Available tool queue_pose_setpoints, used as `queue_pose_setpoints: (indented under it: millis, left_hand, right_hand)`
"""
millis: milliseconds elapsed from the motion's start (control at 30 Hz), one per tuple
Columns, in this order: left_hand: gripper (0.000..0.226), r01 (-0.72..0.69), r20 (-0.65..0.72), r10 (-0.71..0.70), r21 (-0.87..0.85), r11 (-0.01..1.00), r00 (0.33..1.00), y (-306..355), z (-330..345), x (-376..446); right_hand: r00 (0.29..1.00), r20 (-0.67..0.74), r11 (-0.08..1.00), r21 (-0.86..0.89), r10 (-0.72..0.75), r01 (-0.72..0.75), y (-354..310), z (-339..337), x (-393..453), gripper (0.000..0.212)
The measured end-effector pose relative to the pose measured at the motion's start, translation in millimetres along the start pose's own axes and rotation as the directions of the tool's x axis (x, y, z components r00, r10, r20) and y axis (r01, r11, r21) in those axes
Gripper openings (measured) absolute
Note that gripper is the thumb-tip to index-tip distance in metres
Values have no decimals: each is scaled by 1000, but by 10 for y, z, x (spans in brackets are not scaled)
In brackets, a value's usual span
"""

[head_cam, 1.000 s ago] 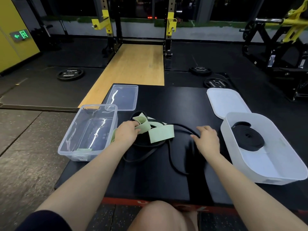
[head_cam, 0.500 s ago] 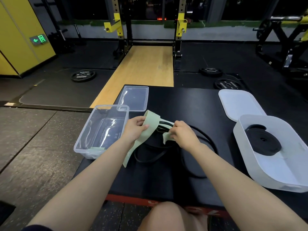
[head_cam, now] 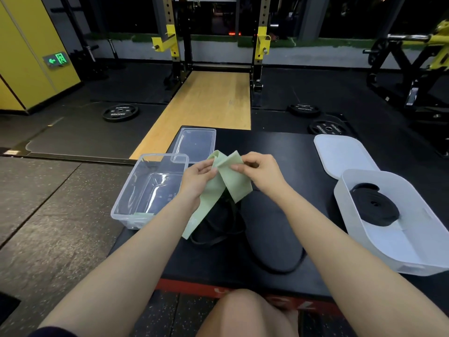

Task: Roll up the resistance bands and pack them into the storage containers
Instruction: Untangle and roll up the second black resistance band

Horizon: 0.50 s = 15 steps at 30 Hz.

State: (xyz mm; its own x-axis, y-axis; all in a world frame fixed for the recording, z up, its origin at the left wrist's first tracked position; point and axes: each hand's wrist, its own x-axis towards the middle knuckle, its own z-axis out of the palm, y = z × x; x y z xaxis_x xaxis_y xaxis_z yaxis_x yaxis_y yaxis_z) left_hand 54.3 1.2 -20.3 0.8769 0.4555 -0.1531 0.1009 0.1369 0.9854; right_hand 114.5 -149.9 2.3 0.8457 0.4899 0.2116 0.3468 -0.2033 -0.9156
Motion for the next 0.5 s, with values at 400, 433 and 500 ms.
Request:
queue_pose_setpoints:
  millis: [400,433,500]
  left_hand:
    - [25,-119,161,157,-226,967,974,290,224,-197]
    - [31,-138,120,164,-199,970,979,291,252,-198]
    - [34,-127,43,140,-219,967,989,316,293,-192]
  right_hand:
    - [978,-205,964,265,49,7,-300,-50,108,10]
    - [976,-216,968,249,38,17,-303,-49,121,8]
    - [966,-258,978,206,27,27,-262,-44,146,8]
